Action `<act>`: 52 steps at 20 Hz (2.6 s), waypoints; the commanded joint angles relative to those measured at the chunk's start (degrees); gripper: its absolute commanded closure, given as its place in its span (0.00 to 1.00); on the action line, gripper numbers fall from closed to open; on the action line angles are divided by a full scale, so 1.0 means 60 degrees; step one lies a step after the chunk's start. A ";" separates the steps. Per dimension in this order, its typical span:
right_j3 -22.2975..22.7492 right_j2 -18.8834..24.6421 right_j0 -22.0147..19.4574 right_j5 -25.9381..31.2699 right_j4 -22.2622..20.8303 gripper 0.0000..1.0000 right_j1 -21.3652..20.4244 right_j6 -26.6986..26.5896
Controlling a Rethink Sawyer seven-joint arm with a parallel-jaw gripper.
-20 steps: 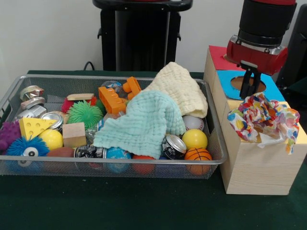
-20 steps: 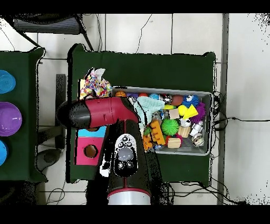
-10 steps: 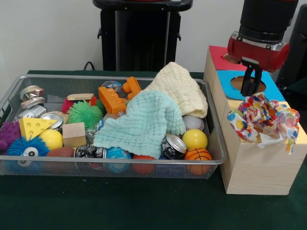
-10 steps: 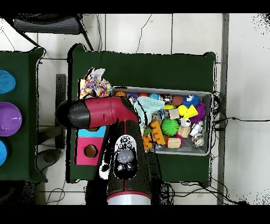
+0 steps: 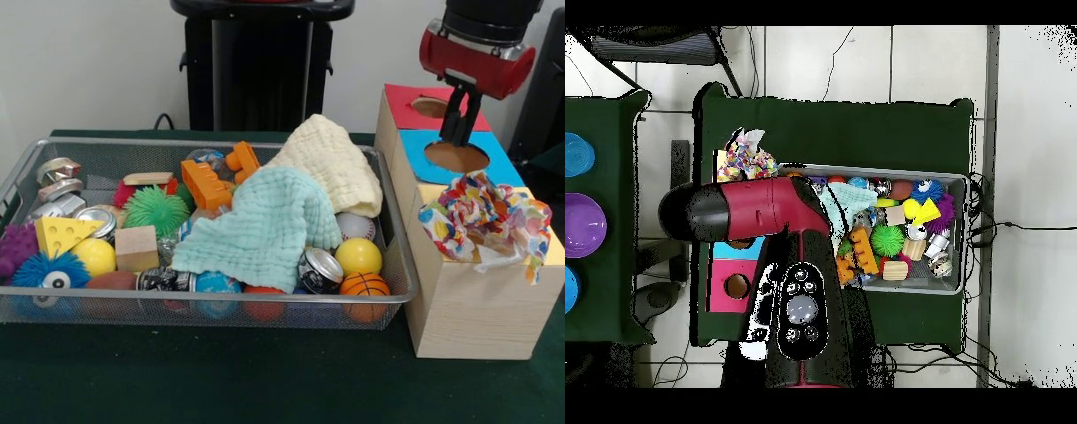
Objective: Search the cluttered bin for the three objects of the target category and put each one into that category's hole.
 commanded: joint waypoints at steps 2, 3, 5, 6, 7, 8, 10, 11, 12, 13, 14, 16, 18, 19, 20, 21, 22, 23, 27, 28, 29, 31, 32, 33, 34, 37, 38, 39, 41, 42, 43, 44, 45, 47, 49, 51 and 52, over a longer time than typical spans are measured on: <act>-0.1063 0.0133 -0.0240 0.0665 -0.0370 1.00 0.0432 -0.0170; -0.1230 0.0160 -0.0273 0.0620 -0.0398 1.00 0.0551 -0.0199; -0.1546 0.0169 -0.0292 0.0653 -0.0437 1.00 0.0747 -0.0226; -0.1743 0.0200 -0.0315 0.0694 -0.0452 1.00 0.0859 -0.0287; -0.1886 0.0246 -0.0352 0.0738 -0.0435 1.00 0.0952 -0.0351; -0.2081 0.0251 -0.0352 0.0731 -0.0476 1.00 0.1071 -0.0392; -0.2422 0.0325 -0.0417 0.0805 -0.0483 1.00 0.1281 -0.0544; -0.2550 0.0336 -0.0434 0.0853 -0.0493 1.00 0.1354 -0.0598; -0.2760 0.0358 -0.0437 0.0892 -0.0509 1.00 0.1505 -0.0635; -0.2872 0.0361 -0.0458 0.0880 -0.0534 1.00 0.1597 -0.0684; -0.2962 0.0373 -0.0489 0.0853 -0.0550 1.00 0.1674 -0.0742; -0.3119 0.0419 -0.0575 0.0765 -0.0583 1.00 0.1886 -0.0873; -0.3278 0.0404 -0.0604 0.0752 -0.0630 1.00 0.2057 -0.0941; -0.3267 0.0399 -0.0626 0.0711 -0.0649 1.00 0.2081 -0.0982; -0.3269 0.0387 -0.0623 0.0681 -0.0673 1.00 0.2114 -0.1004; -0.3218 0.0371 -0.0636 0.0647 -0.0685 1.00 0.2116 -0.1027; -0.3104 0.0357 -0.0635 0.0596 -0.0691 1.00 0.2067 -0.1045; -0.3003 0.0361 -0.0663 0.0571 -0.0682 1.00 0.2043 -0.1080; -0.2640 0.0342 -0.0665 0.0512 -0.0701 1.00 0.1867 -0.1145; -0.2614 0.0338 -0.0656 0.0541 -0.0704 1.00 0.1844 -0.1148; -0.2588 0.0334 -0.0648 0.0569 -0.0707 1.00 0.1822 -0.1150; -0.2265 0.0354 -0.0653 0.0505 -0.0673 1.00 0.1686 -0.1137; -0.2194 0.0387 -0.0657 0.0479 -0.0648 1.00 0.1670 -0.1127; -0.2096 0.0402 -0.0658 0.0452 -0.0619 1.00 0.1630 -0.1103; -0.1999 0.0417 -0.0659 0.0424 -0.0591 1.00 0.1590 -0.1078; -0.1773 0.0484 -0.0673 0.0387 -0.0500 1.00 0.1478 -0.1044; -0.1742 0.0515 -0.0683 0.0404 -0.0472 1.00 0.1462 -0.1048; -0.1678 0.0551 -0.0697 0.0387 -0.0436 1.00 0.1440 -0.1043; -0.1581 0.0638 -0.0733 0.0348 -0.0373 1.00 0.1422 -0.1047; -0.1530 0.0665 -0.0734 0.0353 -0.0358 1.00 0.1417 -0.1046; -0.1503 0.0688 -0.0750 0.0369 -0.0333 1.00 0.1413 -0.1041; -0.1477 0.0712 -0.0765 0.0386 -0.0309 1.00 0.1409 -0.1036; -0.1450 0.0735 -0.0781 0.0402 -0.0284 1.00 0.1406 -0.1031; -0.1305 0.0810 -0.0812 0.0358 -0.0217 1.00 0.1385 -0.1016; -0.1037 0.0929 -0.0829 0.0294 -0.0084 1.00 0.1327 -0.0967; -0.0794 0.1041 -0.0846 0.0176 0.0033 1.00 0.1283 -0.0895; -0.0706 0.1073 -0.0831 0.0059 0.0053 1.00 0.1288 -0.0845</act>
